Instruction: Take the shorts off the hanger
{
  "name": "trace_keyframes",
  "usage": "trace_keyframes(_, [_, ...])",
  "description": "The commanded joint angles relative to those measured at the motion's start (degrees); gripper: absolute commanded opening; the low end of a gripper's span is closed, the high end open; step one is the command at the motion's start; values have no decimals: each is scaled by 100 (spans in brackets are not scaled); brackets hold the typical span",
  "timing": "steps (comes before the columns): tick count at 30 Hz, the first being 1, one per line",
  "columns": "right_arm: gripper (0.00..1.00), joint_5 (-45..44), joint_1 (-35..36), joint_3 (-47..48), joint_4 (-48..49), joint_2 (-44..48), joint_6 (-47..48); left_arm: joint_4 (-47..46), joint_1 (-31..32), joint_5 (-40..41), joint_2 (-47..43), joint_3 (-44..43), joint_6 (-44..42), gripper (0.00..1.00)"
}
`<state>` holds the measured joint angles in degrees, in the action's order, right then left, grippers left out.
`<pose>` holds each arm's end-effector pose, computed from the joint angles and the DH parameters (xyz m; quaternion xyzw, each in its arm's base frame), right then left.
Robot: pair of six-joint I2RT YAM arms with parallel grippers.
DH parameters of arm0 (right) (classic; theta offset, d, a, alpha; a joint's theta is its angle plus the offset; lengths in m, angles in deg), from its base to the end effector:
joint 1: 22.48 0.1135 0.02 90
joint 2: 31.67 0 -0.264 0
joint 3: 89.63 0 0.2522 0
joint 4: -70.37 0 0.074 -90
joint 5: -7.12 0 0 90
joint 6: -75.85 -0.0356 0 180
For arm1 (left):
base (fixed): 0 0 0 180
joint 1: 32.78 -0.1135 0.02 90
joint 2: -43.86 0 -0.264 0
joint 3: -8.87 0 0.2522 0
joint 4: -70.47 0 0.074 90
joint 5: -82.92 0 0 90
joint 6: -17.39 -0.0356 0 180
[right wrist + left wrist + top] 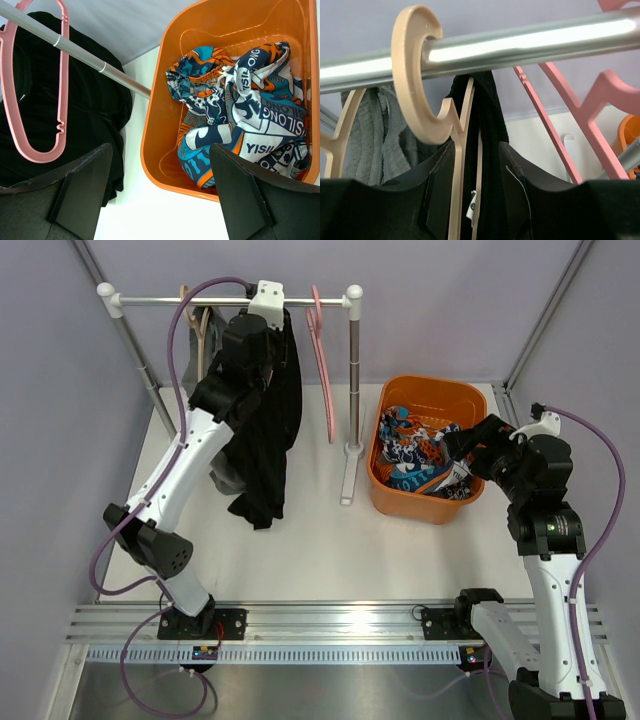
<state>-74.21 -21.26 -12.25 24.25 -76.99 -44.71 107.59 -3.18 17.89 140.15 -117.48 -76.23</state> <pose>0.1539 0.0086 0.4086 0.1541 0.7722 0.2253 0.5737 0.3315 -0.1710 0.4892 0.0719 0.7420 0.0125 0.6664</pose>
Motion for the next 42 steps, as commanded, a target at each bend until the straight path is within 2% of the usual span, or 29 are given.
trace_keyframes(1, [88,56,19,-16,239,-12,139,-16,-86,78,214,-447,-25,44])
trace_keyframes(19, [88,135,19,-191,467,-196,112,-156,-350,-1,505,-386,-86,43])
trace_keyframes(23, [88,127,11,-218,476,-170,139,-726,-368,78,67,167,-174,44])
trace_keyframes(31, [88,197,19,-288,511,-170,86,-613,-420,183,65,18,-271,44])
trace_keyframes(42, [88,241,19,-332,503,-161,69,-1114,-438,148,-576,652,-254,46])
